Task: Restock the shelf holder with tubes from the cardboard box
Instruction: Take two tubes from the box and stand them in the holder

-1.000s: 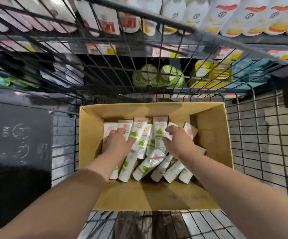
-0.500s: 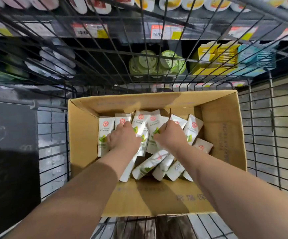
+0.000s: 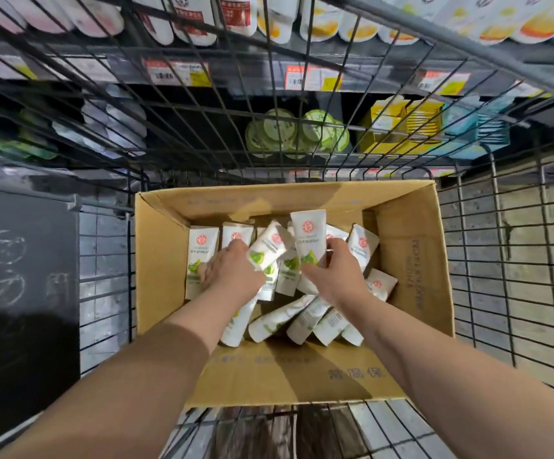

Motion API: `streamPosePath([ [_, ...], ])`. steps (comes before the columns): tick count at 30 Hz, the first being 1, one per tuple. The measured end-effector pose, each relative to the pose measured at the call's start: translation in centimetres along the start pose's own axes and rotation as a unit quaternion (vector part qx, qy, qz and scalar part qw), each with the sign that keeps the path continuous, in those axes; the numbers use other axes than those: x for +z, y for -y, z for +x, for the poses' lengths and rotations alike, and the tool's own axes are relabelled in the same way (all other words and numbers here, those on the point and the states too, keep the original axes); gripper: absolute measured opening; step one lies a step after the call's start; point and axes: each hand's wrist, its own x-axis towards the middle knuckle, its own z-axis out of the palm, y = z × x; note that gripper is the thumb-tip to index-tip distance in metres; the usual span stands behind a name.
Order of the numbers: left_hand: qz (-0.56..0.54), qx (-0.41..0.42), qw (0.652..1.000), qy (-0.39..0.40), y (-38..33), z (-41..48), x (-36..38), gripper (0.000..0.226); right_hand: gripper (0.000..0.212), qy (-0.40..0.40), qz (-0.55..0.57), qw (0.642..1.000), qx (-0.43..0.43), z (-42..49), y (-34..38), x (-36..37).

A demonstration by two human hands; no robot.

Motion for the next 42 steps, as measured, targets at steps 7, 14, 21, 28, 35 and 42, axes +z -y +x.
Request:
streamPosePath([
  [7, -0.293, 0.033, 0.955, -0.024, 1.5, -4.5, -0.4, 0.040, 0.029, 0.005, 0.055, 0.998, -0.040, -2.7, 0.8, -1.0],
  [14, -0.388, 0.028, 0.919, -0.070, 0.6, -11.9, -2.3, 0.041, 0.035, 0.028, 0.061, 0.991, -0.112, -8.4, 3.1, -3.3],
  [21, -0.457, 0.038, 0.875, -0.153, -0.8, -23.8, -4.4, 0.029, 0.039, 0.059, 0.074, 0.972, -0.216, -18.1, 6.1, -8.8],
  [28, -0.514, 0.067, 0.814, -0.261, -0.7, -36.4, -7.2, 0.023, 0.031, 0.081, 0.051, 0.948, -0.305, -28.0, 10.1, -11.7],
  [35, -0.551, 0.072, 0.754, -0.349, 3.9, -45.7, -11.7, 0.025, 0.033, 0.110, 0.005, 0.908, -0.405, -37.4, 15.7, -9.8],
  [42, -0.568, 0.124, 0.705, -0.407, 13.4, -52.9, -16.1, 0.024, 0.025, 0.137, 0.017, 0.864, -0.484, -47.0, 21.3, -3.5],
])
